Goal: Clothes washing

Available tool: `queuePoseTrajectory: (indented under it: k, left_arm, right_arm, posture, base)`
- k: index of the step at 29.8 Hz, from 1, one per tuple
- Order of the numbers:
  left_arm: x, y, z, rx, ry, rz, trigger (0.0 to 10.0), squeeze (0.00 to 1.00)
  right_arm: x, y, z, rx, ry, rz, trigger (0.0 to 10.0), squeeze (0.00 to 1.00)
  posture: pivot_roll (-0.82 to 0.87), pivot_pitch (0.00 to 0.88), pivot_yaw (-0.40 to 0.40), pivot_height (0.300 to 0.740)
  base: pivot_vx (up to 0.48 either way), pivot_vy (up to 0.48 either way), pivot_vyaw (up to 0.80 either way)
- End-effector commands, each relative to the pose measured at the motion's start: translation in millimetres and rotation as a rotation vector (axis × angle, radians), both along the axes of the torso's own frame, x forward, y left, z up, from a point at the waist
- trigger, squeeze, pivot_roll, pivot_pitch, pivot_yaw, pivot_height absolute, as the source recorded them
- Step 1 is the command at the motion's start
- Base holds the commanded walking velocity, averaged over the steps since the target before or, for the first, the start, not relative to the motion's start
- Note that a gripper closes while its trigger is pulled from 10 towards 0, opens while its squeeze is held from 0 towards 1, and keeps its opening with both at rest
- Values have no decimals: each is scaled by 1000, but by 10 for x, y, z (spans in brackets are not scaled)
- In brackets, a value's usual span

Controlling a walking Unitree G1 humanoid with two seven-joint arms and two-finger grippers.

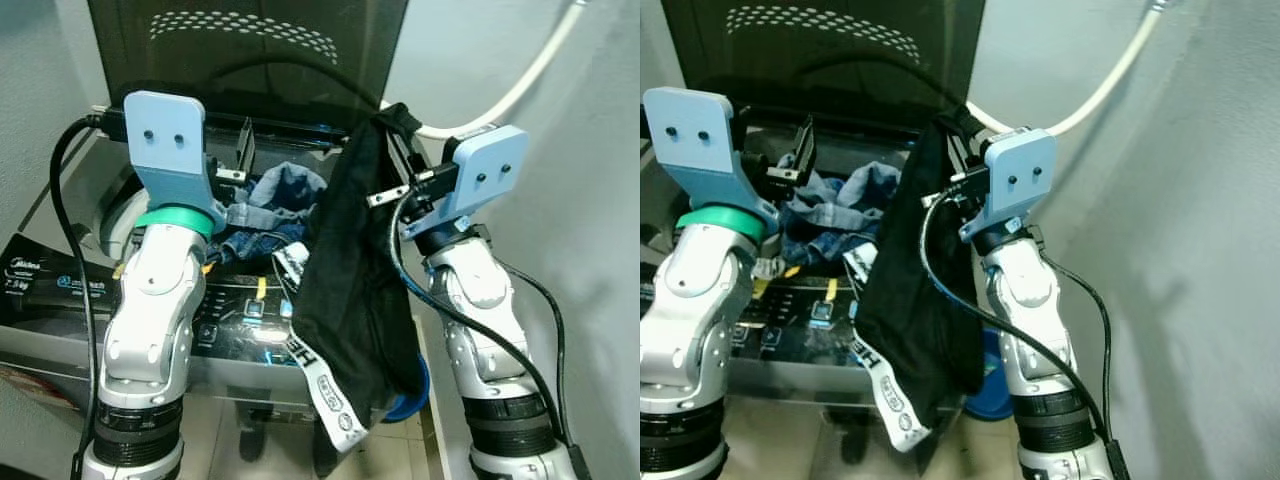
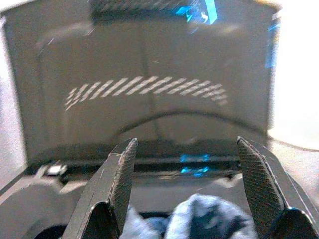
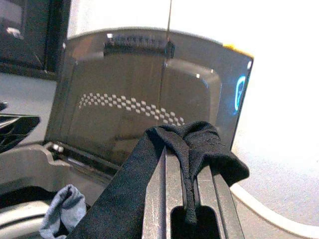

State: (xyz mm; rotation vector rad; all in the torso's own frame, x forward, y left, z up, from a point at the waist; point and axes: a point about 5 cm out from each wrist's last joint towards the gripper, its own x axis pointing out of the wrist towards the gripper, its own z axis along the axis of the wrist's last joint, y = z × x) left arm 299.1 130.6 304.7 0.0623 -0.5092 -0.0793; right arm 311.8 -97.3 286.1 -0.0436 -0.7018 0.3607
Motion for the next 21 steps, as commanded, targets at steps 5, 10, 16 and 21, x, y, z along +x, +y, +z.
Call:
queuePoseTrajectory:
  k: [5,10,16,21]
  left_arm:
    - [-10,-63,20,4,2,-59,10000,0]
    - [3,-43,-1,3,11,-34,10000,0]
    - [17,-33,8,16,4,-19,10000,0]
    - [25,-27,-1,19,6,-14,10000,0]
  right_arm:
    - [-8,-33,-28,8,5,-11,10000,0]
    - [-2,-39,-35,8,8,-12,10000,0]
    - [2,-31,-34,6,7,-9,10000,0]
    - [3,-31,-34,3,6,-8,10000,0]
  posture:
    - [135,26,-5,735]
    - [135,26,-6,735]
    - [135,24,-8,735]
    - [133,20,-10,735]
  base:
    - [0,0,0]
    - [0,0,0]
    - [0,-204,0]
    - [0,-480,0]
